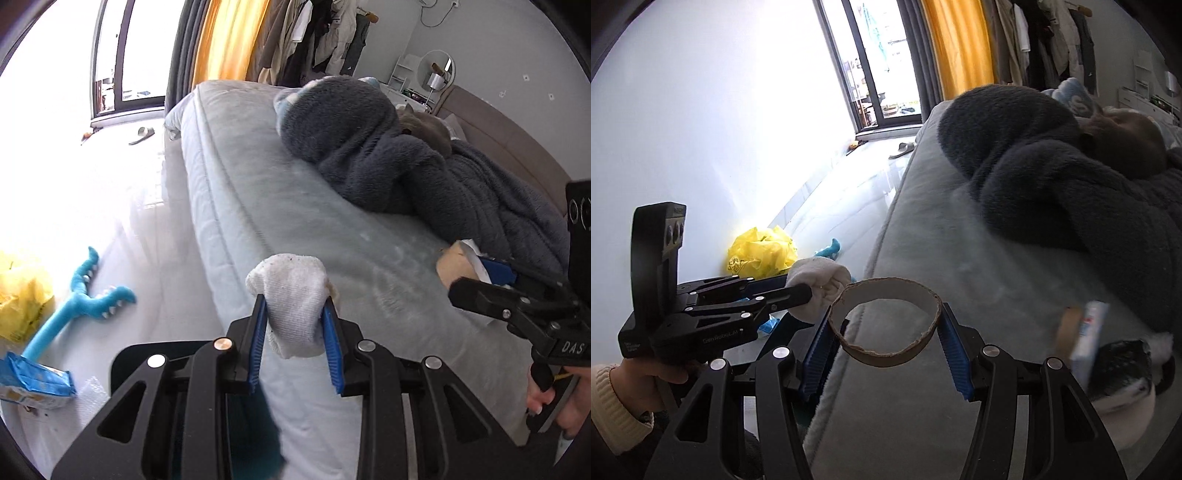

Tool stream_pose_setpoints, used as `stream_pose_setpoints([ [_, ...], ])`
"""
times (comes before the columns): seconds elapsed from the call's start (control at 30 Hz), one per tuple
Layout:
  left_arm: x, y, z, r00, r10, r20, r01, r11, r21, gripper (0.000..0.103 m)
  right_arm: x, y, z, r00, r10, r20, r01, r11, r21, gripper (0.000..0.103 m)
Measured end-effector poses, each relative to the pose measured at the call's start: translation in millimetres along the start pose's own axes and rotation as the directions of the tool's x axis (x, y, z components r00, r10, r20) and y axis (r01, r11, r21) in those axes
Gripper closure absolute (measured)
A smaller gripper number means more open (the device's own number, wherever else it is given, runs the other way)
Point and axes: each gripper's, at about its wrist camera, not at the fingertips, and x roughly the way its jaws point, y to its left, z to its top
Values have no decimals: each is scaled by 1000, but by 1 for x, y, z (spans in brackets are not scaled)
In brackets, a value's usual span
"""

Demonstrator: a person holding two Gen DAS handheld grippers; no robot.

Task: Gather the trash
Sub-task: 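Carry both items to the black bin and open the left tool over it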

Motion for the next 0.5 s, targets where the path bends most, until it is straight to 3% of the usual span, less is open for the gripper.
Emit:
stream_pose_setpoints([
  [0.23,3,28,-16,996,63,-69,-61,998,30,71,27,24,7,999,19,-36,-20,999,-26,46],
  [0.5,13,69,-40,973,100,-208,-91,994,56,71,58,56,12,996,46,-76,-50,997,-53,46],
])
